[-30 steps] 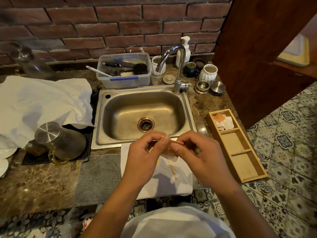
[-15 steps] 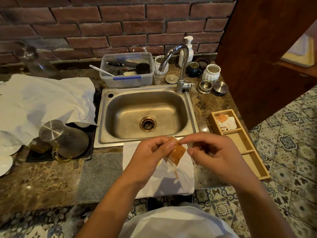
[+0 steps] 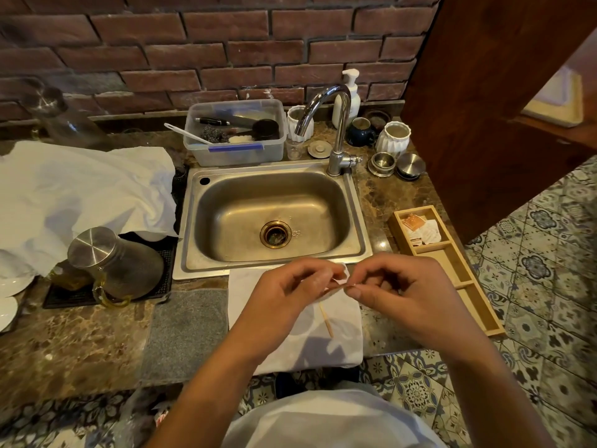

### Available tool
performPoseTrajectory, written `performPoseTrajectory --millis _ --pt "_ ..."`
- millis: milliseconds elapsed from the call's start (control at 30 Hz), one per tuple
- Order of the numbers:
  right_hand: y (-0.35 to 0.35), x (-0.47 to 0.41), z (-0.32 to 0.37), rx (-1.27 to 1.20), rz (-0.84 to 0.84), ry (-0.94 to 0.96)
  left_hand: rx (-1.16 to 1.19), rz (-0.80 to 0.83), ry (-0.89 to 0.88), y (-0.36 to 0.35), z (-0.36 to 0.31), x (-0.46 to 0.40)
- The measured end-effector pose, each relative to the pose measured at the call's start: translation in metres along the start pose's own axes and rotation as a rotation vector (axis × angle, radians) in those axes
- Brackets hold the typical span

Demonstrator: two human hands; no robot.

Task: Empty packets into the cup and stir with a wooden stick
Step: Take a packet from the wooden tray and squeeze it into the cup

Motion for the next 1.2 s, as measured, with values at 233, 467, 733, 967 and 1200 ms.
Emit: performPoseTrajectory --millis 233,467,733,967,1200 --pt "-0.004 -0.001 0.003 -0.075 -0.008 -0.011 -0.303 0.047 -0.212 0.000 -0.011 0.003" --pt "-0.009 0.000 0.005 -0.176 0.091 -0.044 -0.357 0.090 -0.237 0.002 -0.012 0.006" --pt "-0.009 -0.003 0.004 -0.166 0.105 -0.058 -0.305 0.109 -0.193 -0.001 -0.011 0.007" --pt "-0.010 -0.004 0.003 -0.135 0.094 -0.042 -0.252 0.091 -0.162 -0.001 -0.012 0.007" --pt "-0.010 -0.006 -0.001 -0.117 0.084 -0.024 -0.219 0.093 -0.158 -0.003 -0.008 0.005"
Point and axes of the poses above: each hand's wrist, its own x-axis away from the middle knuckle, its own y-axis out of the back of the hand, z = x × y, the point moved 5 cm from there along -x, towards the middle knuckle, and after that the axes turned 13 degrees about -y, right-handed, at the moved point
